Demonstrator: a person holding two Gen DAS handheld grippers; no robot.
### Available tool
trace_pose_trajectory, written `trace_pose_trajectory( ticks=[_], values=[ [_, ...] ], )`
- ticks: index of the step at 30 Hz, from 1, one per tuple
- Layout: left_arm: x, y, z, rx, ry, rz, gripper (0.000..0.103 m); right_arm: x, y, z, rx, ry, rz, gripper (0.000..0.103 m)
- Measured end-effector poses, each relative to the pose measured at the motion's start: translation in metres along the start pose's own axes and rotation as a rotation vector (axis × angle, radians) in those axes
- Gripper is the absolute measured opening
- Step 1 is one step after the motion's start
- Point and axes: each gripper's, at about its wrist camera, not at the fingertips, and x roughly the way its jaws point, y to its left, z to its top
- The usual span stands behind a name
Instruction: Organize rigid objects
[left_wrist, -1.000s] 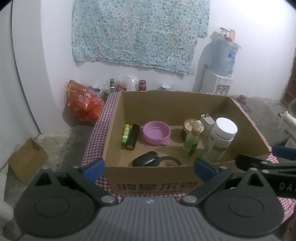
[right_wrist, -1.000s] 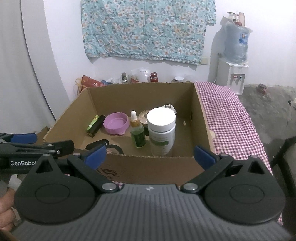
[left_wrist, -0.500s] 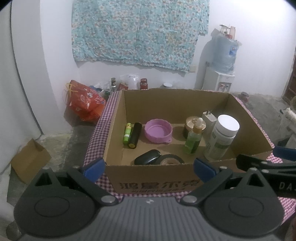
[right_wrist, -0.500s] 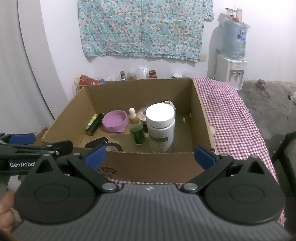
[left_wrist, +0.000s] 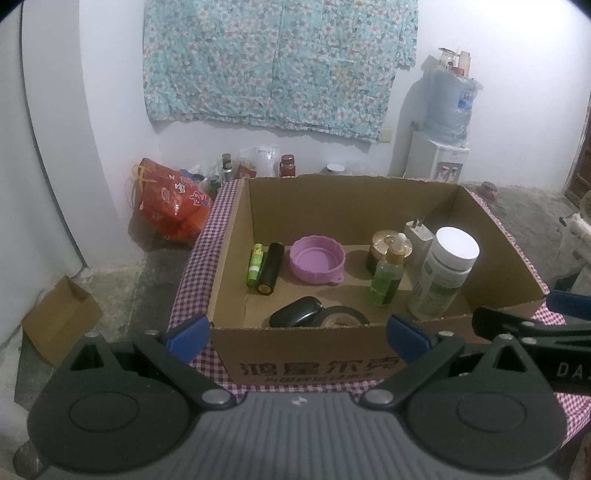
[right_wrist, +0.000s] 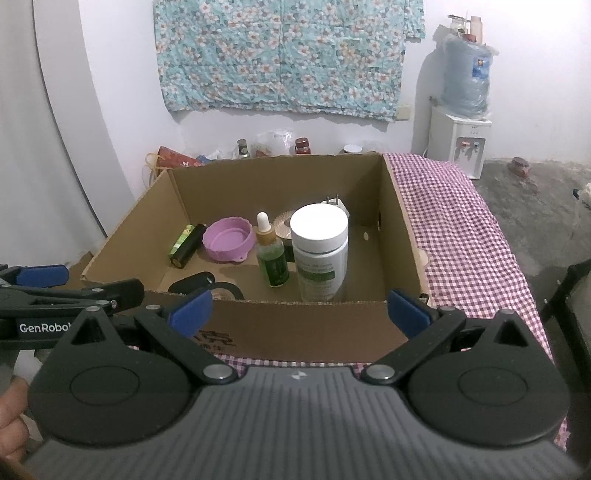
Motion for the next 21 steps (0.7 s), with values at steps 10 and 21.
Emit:
trace_pose_trajectory(
  ticks=[10,21],
  values=[
    [-0.0005,-0.0005,-0.0002,-0.001,0.000,0.001,0.102,-0.0004,-0.0001,0.0004,-0.003,0.000,-0.003,0.101],
    [-0.0001,0.0000,0.0004,0.001,0.000,0.001,0.102,-0.0007,0.0006,0.0004,-0.003,0.001,-0.004,0.101]
  ],
)
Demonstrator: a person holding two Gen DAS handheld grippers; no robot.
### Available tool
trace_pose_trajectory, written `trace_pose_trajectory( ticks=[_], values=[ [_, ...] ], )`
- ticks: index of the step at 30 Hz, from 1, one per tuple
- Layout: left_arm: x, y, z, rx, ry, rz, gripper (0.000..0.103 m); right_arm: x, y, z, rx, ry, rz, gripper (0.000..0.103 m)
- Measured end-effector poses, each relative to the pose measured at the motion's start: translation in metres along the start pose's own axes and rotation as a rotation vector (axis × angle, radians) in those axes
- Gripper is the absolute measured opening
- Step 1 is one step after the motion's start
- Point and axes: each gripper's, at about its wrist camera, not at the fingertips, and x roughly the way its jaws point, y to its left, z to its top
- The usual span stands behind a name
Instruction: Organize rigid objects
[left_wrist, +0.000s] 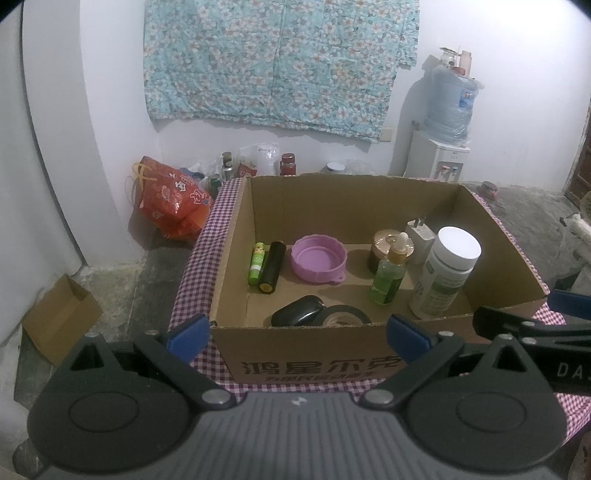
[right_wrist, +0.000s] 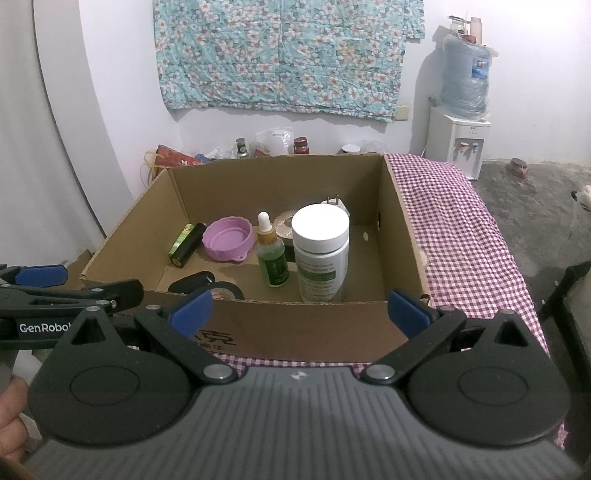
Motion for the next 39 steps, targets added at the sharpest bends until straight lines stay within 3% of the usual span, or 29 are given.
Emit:
trace_pose_trajectory(
  ticks=[39],
  values=[
    [-0.0017,0.0063,-0.0021,-0.003,0.004,0.001,0.102,-0.0017,0.0012,0.0000,-0.003,0.004,-0.002,0.101]
  ],
)
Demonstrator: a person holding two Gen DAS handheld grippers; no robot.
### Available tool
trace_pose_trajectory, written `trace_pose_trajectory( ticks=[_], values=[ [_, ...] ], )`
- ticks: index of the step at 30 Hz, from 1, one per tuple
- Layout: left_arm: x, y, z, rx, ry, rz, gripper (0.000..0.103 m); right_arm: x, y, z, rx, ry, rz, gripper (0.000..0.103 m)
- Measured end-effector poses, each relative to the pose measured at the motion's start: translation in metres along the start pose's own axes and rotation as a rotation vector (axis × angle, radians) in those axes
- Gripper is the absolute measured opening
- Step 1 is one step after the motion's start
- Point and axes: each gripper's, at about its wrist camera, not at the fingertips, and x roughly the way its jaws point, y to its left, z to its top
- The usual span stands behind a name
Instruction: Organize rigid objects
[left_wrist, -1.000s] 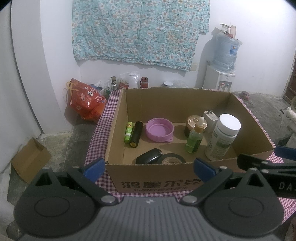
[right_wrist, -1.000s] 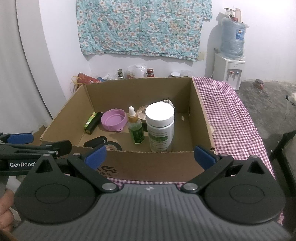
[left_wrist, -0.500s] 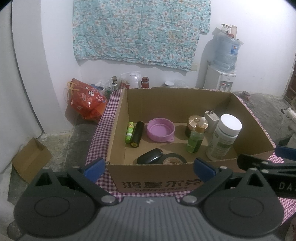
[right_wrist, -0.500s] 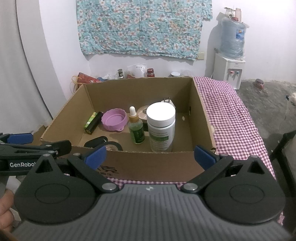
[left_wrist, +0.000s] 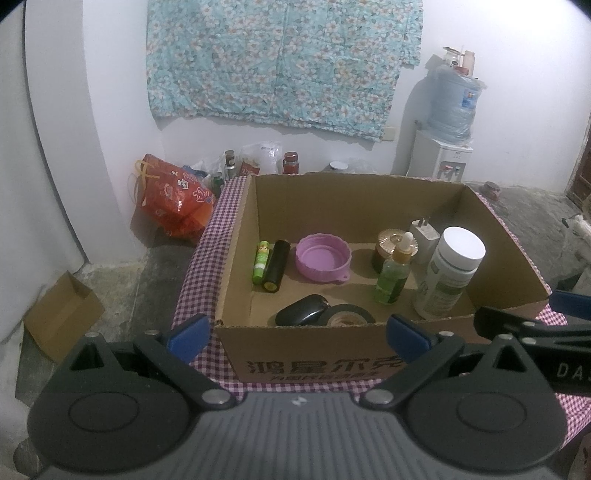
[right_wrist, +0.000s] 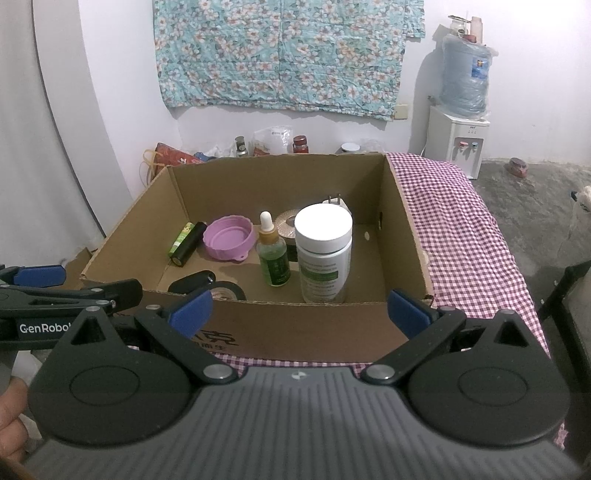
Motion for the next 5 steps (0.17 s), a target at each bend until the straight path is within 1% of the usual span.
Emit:
trace_pose_trajectory(
  ticks=[5],
  values=[
    [0.0002,-0.0006,0.0005,0.000,0.001,0.000,0.102,-0.0002,-0.0006,0.0002,-0.001,0.000,-0.002,0.101]
  ],
)
